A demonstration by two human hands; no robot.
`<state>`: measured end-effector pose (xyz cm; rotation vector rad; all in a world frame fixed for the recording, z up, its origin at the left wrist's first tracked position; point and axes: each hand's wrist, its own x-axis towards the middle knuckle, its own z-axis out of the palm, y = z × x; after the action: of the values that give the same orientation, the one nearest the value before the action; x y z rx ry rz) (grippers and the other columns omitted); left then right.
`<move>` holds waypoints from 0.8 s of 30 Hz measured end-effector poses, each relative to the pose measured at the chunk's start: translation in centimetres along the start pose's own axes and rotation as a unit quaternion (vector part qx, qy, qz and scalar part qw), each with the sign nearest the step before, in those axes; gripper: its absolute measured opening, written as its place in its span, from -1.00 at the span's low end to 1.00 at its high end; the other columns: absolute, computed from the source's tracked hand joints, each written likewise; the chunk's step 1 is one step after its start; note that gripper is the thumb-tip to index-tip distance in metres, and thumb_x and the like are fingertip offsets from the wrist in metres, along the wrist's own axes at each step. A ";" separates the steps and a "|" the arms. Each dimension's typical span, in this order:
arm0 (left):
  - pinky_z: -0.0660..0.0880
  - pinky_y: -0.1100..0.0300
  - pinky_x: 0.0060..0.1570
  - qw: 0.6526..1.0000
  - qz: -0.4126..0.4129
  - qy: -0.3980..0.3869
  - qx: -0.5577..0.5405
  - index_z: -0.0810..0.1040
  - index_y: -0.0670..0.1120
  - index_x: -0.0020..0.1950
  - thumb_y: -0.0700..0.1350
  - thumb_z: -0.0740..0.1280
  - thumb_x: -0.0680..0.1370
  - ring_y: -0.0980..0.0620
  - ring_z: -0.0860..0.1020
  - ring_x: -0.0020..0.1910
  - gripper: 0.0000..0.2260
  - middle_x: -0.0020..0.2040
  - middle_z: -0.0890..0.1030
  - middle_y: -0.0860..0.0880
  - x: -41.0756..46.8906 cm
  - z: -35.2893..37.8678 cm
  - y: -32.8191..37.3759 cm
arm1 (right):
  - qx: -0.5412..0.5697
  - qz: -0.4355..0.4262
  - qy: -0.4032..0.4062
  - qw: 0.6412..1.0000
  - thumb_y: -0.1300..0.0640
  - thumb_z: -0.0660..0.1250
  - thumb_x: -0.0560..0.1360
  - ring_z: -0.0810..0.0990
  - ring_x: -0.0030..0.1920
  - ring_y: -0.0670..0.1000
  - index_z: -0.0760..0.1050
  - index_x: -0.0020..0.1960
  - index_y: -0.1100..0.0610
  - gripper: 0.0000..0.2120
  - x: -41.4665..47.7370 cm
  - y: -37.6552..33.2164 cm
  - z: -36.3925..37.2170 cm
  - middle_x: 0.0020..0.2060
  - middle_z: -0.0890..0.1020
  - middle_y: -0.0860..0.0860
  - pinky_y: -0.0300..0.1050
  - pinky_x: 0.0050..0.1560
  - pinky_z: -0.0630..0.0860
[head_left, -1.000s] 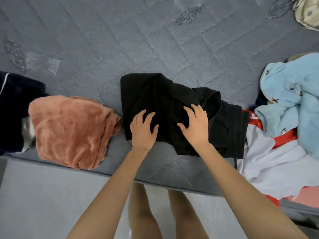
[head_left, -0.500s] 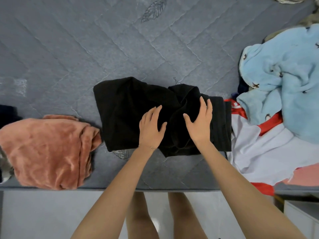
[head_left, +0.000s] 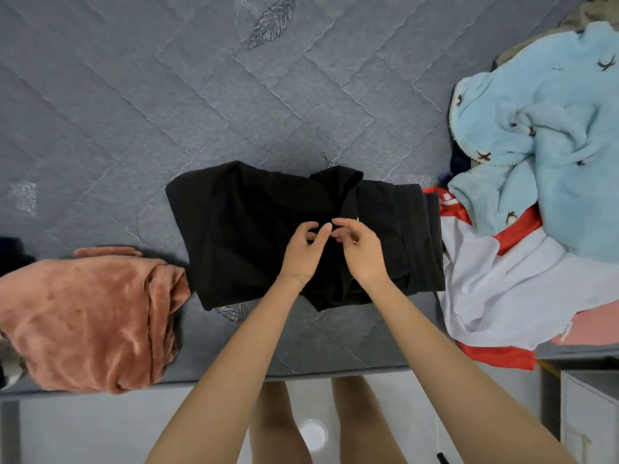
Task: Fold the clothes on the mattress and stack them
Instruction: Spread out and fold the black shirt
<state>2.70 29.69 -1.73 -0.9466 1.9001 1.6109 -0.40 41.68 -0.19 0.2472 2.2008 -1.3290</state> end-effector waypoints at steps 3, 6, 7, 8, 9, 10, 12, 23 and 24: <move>0.37 0.27 0.10 0.999 -0.026 -0.017 0.043 0.39 -0.11 0.40 0.12 0.29 0.58 0.09 0.45 0.15 -0.53 0.28 0.40 -0.04 0.4 0.1 -0.3 | 0.008 0.021 0.075 0.997 0.38 0.23 0.57 0.54 0.01 -0.03 0.45 0.21 0.22 -0.76 0.3 -0.1 0.6 0.04 0.52 0.08 -0.30 0.07 0.47; 0.39 0.25 0.09 0.997 -0.002 -0.021 0.077 0.34 -0.11 0.40 0.04 0.41 0.52 0.08 0.43 0.09 -0.47 0.20 0.36 -0.02 0.1 0.7 -0.7 | 0.055 0.075 0.109 0.990 0.23 0.36 0.55 0.53 0.00 0.06 0.32 0.25 0.20 -0.66 1.0 0.1 0.7 0.13 0.42 0.12 -0.01 0.10 0.53; 0.43 0.23 0.08 0.997 0.011 -0.015 0.072 0.33 -0.11 0.38 0.01 0.44 0.49 0.06 0.46 0.06 -0.46 0.17 0.41 -0.03 -0.1 0.9 -0.8 | 0.057 0.095 0.101 0.989 0.14 0.39 0.54 0.54 0.06 0.09 0.30 0.31 0.19 -0.58 1.3 0.2 0.6 0.16 0.42 0.10 0.05 0.15 0.54; 0.47 0.21 0.06 0.998 0.018 -0.010 0.064 0.32 -0.11 0.37 -0.02 0.47 0.47 0.04 0.49 0.03 -0.44 0.13 0.45 -0.04 -0.2 1.1 -1.0 | 0.041 0.111 0.090 0.989 0.05 0.40 0.53 0.53 0.12 0.08 0.29 0.36 0.17 -0.50 1.6 0.3 0.4 0.17 0.43 0.07 0.06 0.18 0.53; 0.48 0.20 0.04 0.998 0.020 -0.006 0.056 0.30 -0.12 0.35 -0.04 0.49 0.45 0.02 0.51 0.01 -0.43 0.11 0.47 -0.05 -0.2 1.2 -1.2 | 0.015 0.119 0.077 0.990 -0.04 0.41 0.52 0.52 0.15 0.05 0.28 0.40 0.14 -0.43 1.9 0.4 0.2 0.17 0.44 0.03 0.03 0.19 0.53; 0.49 0.19 0.02 0.999 0.020 -0.003 0.050 0.30 -0.12 0.33 -0.07 0.51 0.44 0.00 0.52 0.00 -0.43 0.09 0.47 -0.06 -0.3 1.4 -1.4 | -0.013 0.117 0.068 0.991 -0.10 0.41 0.50 0.51 0.16 0.01 0.28 0.43 0.12 -0.39 2.1 0.4 0.1 0.15 0.45 0.00 -0.02 0.16 0.52; 0.50 0.21 -0.03 0.999 0.018 -0.004 0.045 0.31 -0.13 0.25 -0.13 0.51 0.43 -0.02 0.53 -0.01 -0.49 0.07 0.48 -0.08 -0.2 1.6 -1.8 | -0.063 0.095 0.074 0.991 -0.18 0.40 0.48 0.51 0.12 -0.02 0.30 0.42 0.10 -0.36 2.8 0.3 0.1 0.12 0.47 -0.02 -0.10 0.06 0.49; 0.50 0.30 -0.08 0.990 0.122 -0.006 -0.072 0.48 -0.08 -0.09 -0.20 0.32 0.58 0.19 0.50 -0.19 -0.93 -0.19 0.52 0.05 -2.1 -3.7 -3.0 | -0.026 -0.004 0.124 0.992 0.09 0.33 0.57 0.49 -0.29 0.03 0.30 -0.30 0.09 -0.68 6.4 -6.0 2.2 -0.33 0.50 0.11 -0.07 -0.11 0.43; 0.50 0.31 -0.06 0.988 0.129 0.014 -0.085 0.46 -0.06 -0.10 -0.21 0.30 0.59 0.21 0.51 -0.17 -0.90 -0.19 0.52 0.06 -2.4 -4.7 -3.0 | -0.016 -0.011 0.112 0.994 0.11 0.32 0.57 0.49 -0.32 0.05 0.30 -0.31 0.10 -0.67 6.1 -6.8 2.9 -0.34 0.50 0.15 -0.07 -0.13 0.45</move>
<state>6.89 25.37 -0.97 -0.8190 1.9939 1.9449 -7.29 35.10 0.65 0.3768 2.4138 -1.3320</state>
